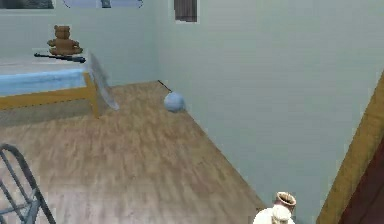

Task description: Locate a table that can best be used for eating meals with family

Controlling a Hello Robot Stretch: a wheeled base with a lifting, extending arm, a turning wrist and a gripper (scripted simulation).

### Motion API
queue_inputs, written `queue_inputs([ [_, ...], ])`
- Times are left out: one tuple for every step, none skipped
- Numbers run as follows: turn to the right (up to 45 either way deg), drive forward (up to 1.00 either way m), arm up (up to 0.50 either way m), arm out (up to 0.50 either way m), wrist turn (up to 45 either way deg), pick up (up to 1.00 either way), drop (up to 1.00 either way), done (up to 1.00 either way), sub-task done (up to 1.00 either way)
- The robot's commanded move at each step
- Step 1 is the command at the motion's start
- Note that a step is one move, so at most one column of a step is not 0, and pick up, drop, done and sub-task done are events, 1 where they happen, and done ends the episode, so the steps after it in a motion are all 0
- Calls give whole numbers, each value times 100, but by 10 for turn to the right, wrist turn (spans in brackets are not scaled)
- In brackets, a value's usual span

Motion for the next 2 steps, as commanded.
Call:
queue_inputs([
  [-210,0,0,0,0,0,0,0,0],
  [0,100,0,0,0,0,0,0,0],
])
